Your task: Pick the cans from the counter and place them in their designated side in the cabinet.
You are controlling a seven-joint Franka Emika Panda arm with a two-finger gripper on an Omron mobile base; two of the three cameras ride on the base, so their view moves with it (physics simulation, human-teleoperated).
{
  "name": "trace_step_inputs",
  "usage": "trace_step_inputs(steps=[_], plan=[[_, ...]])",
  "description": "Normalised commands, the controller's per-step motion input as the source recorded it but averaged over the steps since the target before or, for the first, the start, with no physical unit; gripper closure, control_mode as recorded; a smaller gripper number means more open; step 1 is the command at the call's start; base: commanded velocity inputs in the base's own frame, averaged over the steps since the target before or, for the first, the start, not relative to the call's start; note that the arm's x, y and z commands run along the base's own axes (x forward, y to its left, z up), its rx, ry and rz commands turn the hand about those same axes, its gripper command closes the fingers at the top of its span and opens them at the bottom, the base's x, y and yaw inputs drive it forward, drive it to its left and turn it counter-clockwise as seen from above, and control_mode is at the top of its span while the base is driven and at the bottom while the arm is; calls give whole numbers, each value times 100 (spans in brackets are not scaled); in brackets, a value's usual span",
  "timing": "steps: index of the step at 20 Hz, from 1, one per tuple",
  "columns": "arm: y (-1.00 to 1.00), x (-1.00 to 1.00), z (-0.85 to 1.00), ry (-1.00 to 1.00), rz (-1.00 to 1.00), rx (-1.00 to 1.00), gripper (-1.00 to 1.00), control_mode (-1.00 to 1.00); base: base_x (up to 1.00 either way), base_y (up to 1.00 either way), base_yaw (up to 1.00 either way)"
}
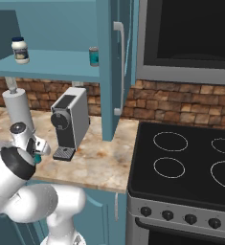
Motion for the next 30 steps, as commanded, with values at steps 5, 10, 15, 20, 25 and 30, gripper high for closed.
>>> trace_step_inputs(steps=[5, 10, 15, 20, 25, 30], plan=[[1, 2, -8, 0, 0, 0, 100, -100, 0, 0, 0], [1, 0, -1, 0, 0, 0, 100, -100, 0, 0, 0], [-1, -2, 26, -2, -1, -1, 100, -100, 0, 0, 0], [-4, -11, 59, -6, 0, 0, 100, -100, 0, 0, 0], [-2, -6, 67, -7, 0, 0, 100, -100, 0, 0, 0], [-4, -3, 68, -5, 0, 0, 100, -100, 0, 0, 0]])
